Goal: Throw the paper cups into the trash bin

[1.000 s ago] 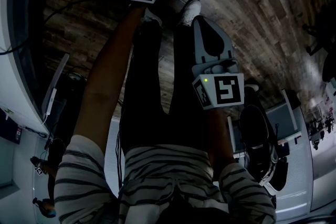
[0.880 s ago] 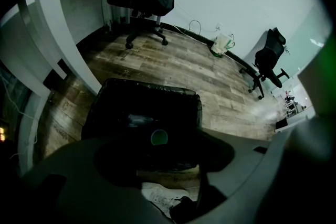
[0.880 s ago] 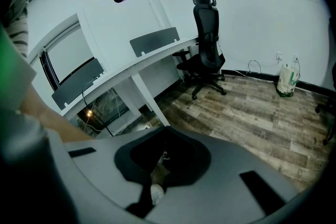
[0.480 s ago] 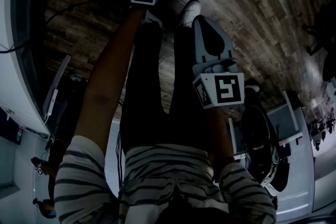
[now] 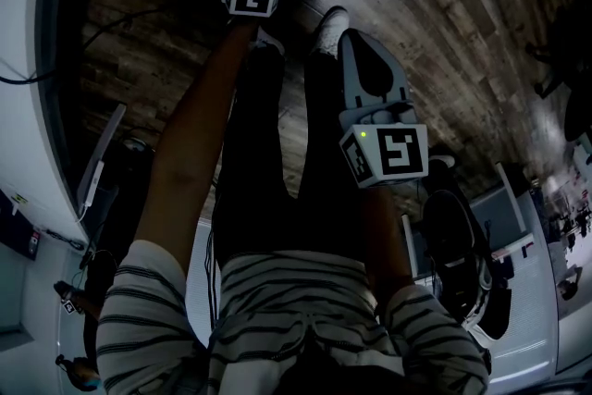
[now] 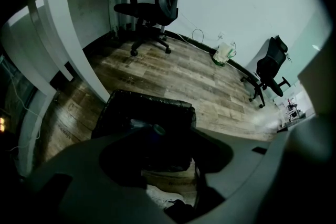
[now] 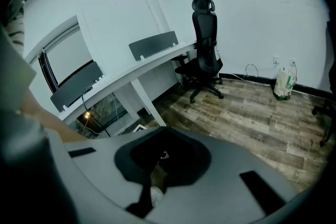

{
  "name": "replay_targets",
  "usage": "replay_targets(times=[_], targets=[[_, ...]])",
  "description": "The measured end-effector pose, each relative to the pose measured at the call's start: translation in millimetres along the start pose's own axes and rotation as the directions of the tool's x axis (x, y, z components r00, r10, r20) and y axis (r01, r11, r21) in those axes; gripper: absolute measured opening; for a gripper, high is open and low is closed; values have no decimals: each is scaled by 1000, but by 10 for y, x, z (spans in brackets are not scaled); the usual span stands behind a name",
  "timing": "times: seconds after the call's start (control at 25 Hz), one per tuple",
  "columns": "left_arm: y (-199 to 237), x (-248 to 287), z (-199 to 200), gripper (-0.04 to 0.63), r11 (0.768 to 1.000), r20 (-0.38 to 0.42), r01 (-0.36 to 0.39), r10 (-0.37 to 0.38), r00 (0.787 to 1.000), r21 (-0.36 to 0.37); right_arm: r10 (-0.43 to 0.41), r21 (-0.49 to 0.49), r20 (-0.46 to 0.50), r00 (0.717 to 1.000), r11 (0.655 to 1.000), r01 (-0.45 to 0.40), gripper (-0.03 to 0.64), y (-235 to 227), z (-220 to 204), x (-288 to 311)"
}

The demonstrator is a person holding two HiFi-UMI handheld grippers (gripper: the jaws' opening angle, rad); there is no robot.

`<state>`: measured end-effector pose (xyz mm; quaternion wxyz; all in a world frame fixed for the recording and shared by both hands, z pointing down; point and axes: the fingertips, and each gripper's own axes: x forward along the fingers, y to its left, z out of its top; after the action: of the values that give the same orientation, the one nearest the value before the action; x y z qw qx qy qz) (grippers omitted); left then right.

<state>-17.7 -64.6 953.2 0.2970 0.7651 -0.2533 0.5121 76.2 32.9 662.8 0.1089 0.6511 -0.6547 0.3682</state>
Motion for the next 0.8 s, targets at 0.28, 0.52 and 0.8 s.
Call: replay_targets(times=[0.28,0.52,0.8], targets=[[-51,-230,152,223,999,43,6,-5,999,-36,-7,3,9,1000,1000,7,15,47,126,-69],[-84,-570,365,181,999,90,-5,10,996,-50,-10,-4,20,1000,1000,10,15,60,283,-131],[-116,-927,562,129,996,167,3,12,986,-86,-13,-25,38,999,1000,14,15,99,482,-215]])
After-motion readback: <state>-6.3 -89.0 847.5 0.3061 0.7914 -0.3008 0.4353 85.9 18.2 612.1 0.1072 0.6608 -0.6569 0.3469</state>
